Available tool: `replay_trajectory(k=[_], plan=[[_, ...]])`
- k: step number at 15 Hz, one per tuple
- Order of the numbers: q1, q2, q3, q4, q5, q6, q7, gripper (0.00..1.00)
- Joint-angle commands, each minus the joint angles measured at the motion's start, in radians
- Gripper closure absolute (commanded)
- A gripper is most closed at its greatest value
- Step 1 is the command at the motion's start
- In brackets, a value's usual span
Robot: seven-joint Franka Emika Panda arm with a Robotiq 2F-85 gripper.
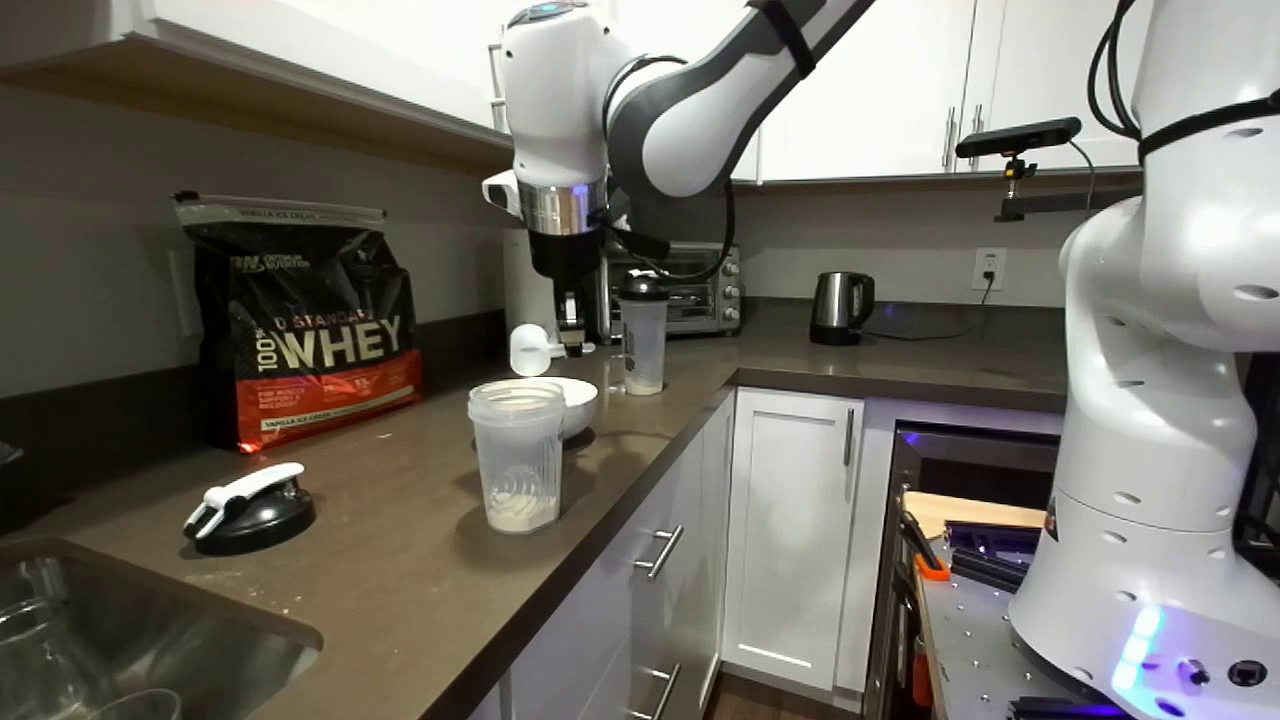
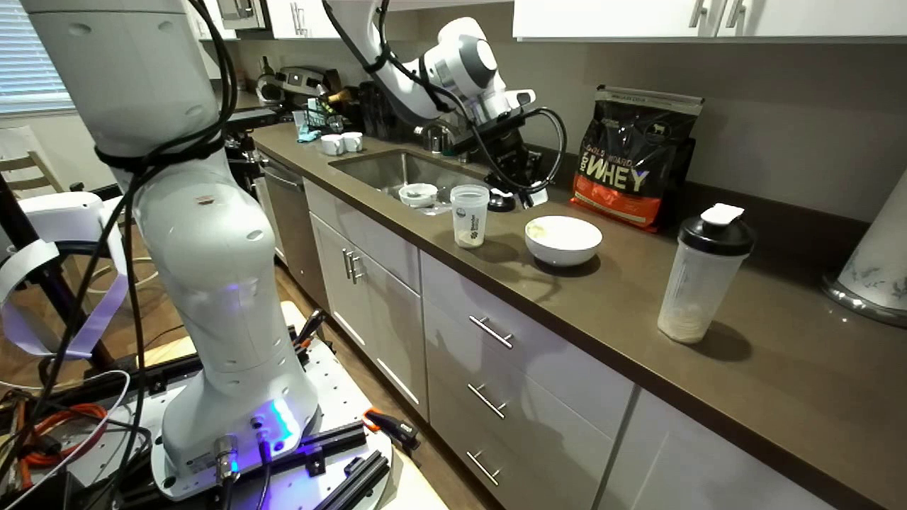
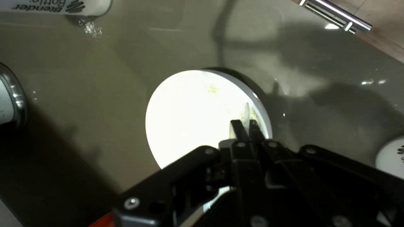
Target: Take one scoop of whey powder from the bowl and put it in the cup on the left
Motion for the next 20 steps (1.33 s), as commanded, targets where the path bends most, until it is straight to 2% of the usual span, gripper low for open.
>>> replay_trajectory(k=[1,5,8,14,20], plan=[[-0.020,0.085,-0.028,0.108,0.066,-0.056,-0.026,0.99],[-0.030,0.150,-0.056,0.193,0.152,-0.113,-0.053,0.99],[-0.028,0.183,-0.067,0.232,0.173,-0.149,-0.056,0.99],[-0.028,0.212,-0.070,0.248,0.189,-0.186,-0.070,0.99],[-0.040,0.239,-0.081,0.271,0.256,-0.225,-0.119,0.99]])
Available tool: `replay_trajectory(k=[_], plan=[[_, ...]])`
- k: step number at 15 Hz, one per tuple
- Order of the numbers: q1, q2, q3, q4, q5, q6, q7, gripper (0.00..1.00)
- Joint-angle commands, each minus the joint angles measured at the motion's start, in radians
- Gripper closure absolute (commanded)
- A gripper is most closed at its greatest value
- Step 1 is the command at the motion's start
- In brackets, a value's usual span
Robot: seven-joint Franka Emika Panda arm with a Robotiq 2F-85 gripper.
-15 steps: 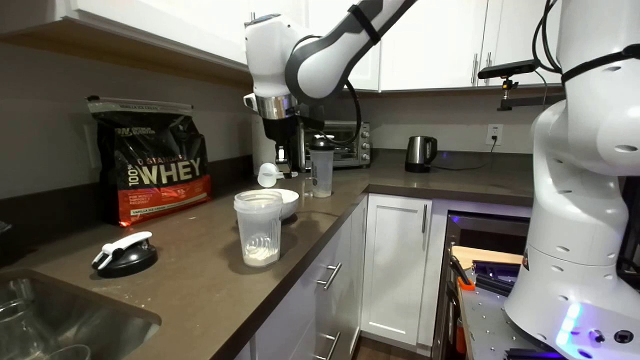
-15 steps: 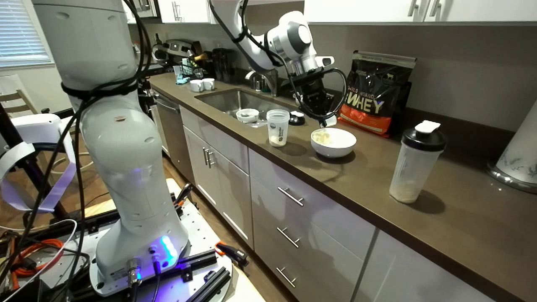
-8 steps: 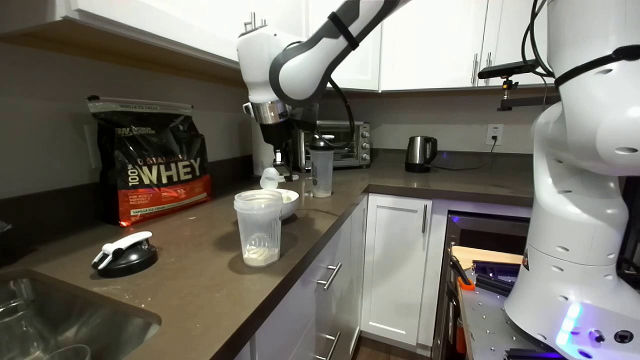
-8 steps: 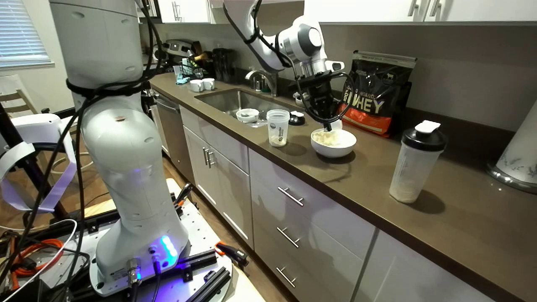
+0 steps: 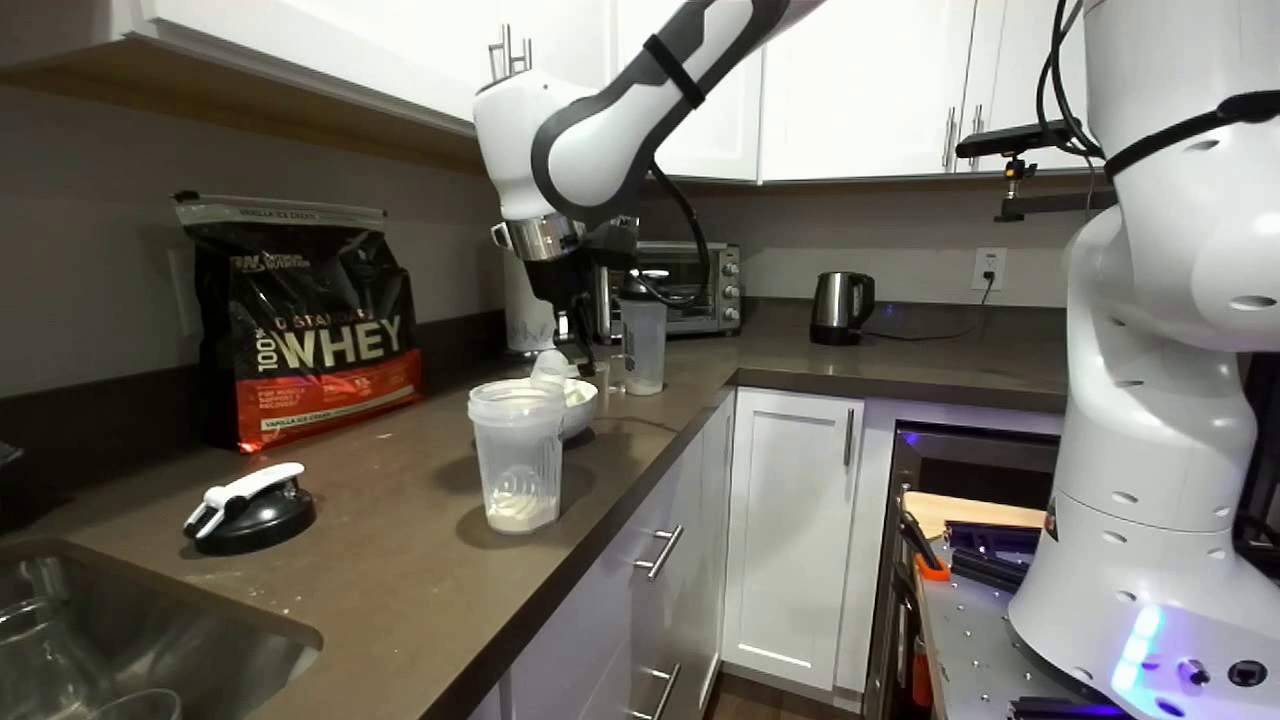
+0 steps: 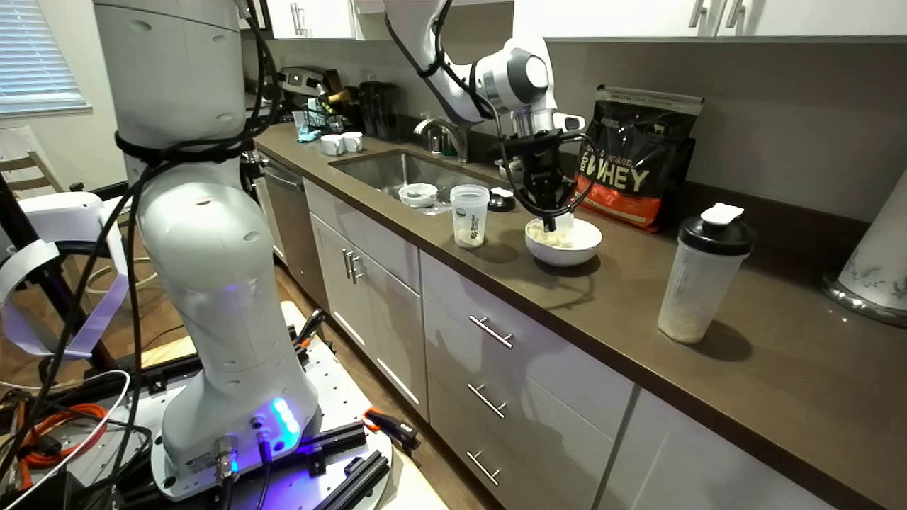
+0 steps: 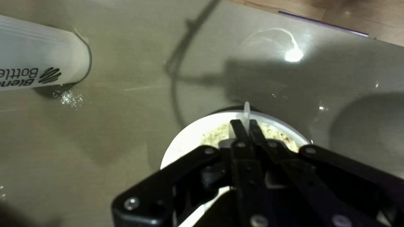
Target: Take one scoop of whey powder from the bowl and put it in the cup on the left
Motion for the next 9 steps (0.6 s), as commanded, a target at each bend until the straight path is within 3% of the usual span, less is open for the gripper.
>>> replay_trajectory(k=[1,4,5,6,9], plan=[[-0.016,0.030,-0.002,0.044,0.050,-0.046,-0.061,0.99],[-0.018,0.041,-0.005,0.055,0.051,-0.058,-0.068,0.99],[-0.018,0.042,-0.005,0.057,0.048,-0.062,-0.071,0.88],[-0.017,0.042,-0.006,0.057,0.044,-0.061,-0.070,0.70],[-0.016,0.026,-0.004,0.052,0.042,-0.060,-0.078,0.51]])
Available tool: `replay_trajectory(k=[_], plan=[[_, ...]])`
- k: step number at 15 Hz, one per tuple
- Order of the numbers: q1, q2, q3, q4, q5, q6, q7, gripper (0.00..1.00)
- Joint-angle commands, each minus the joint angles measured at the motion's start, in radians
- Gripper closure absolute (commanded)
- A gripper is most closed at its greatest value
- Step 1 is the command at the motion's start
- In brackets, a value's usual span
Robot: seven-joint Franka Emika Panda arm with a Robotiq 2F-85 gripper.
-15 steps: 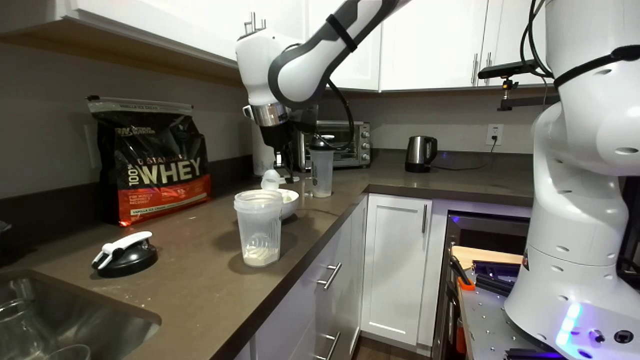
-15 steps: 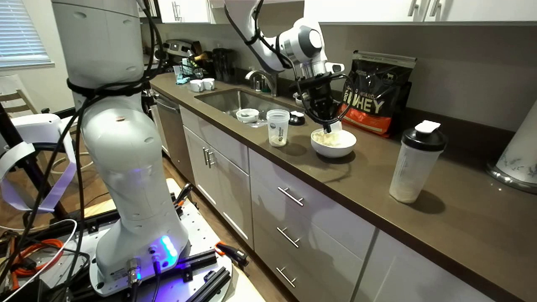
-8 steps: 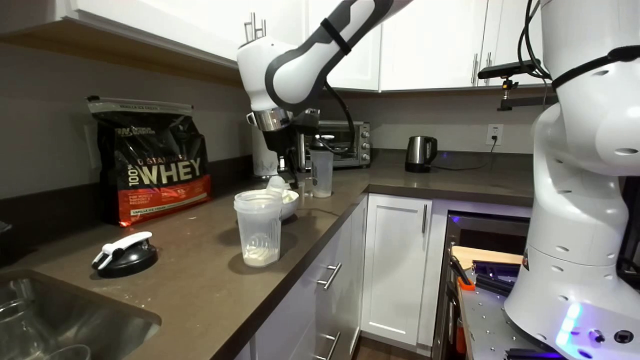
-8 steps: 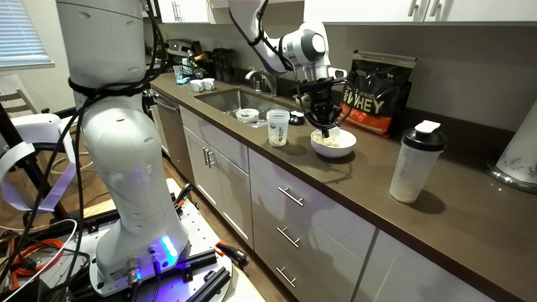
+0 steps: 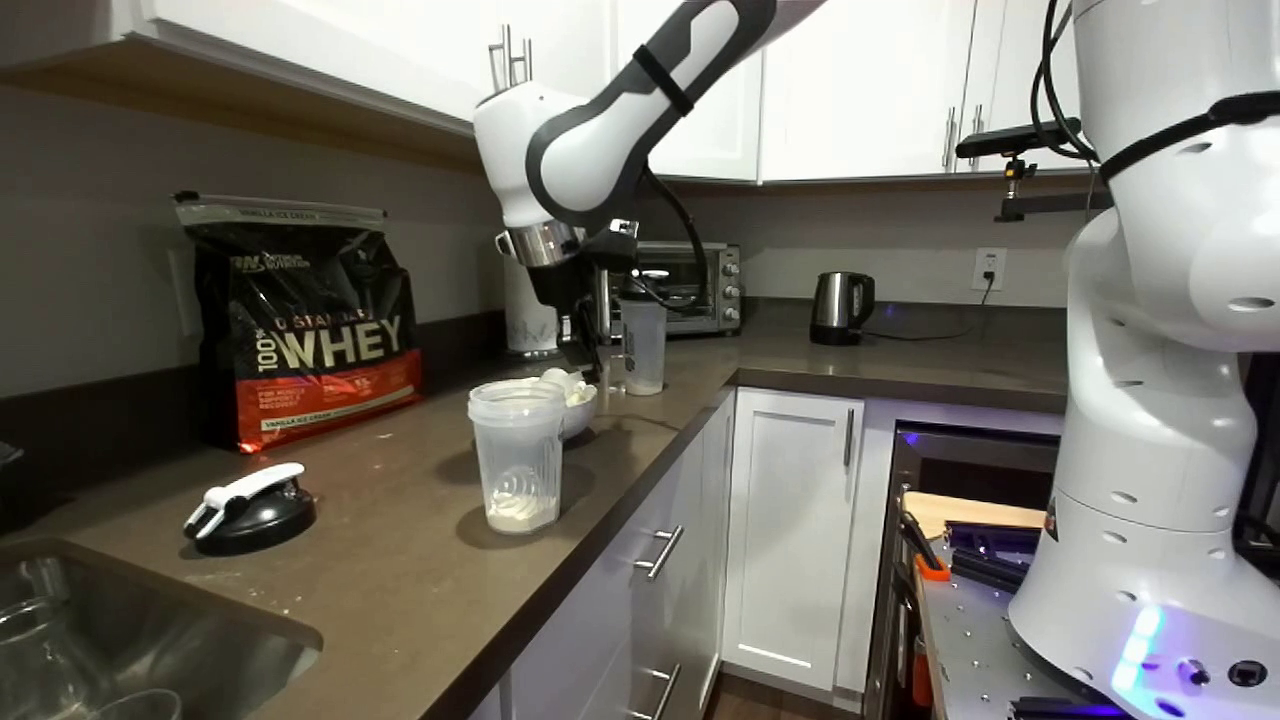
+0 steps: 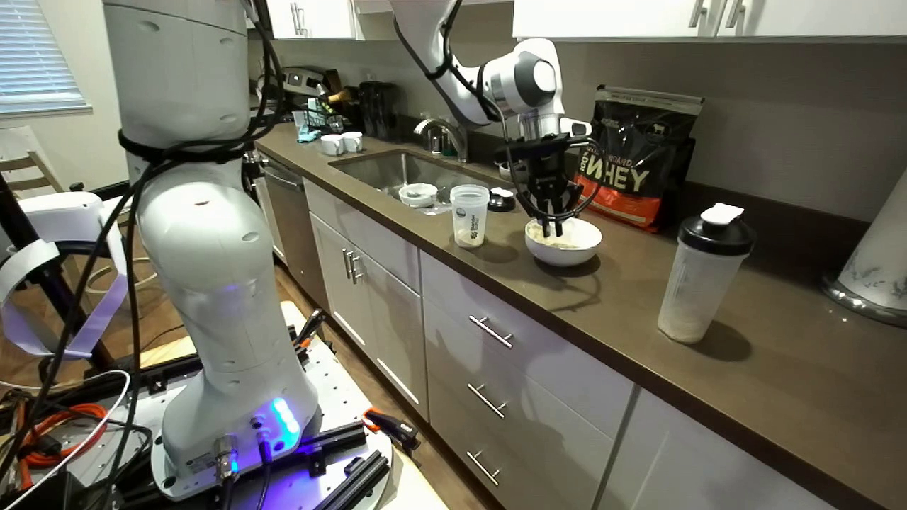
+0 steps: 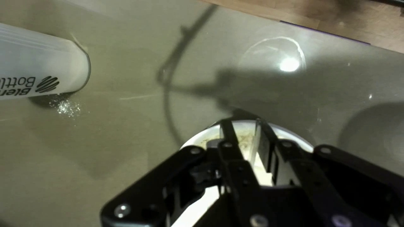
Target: Take one scoop of whey powder from the bowl and put it in the cup on the left
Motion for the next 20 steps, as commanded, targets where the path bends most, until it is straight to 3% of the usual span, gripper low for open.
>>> replay_trajectory(k=[1,8,20], plan=[[-0.007,-0.013,0.006,0.019,0.022,-0.027,-0.046,0.45],[-0.010,-0.093,0.015,-0.004,0.057,-0.017,-0.074,0.02],[-0.010,-0.212,0.022,0.001,0.238,-0.093,-0.234,0.00]])
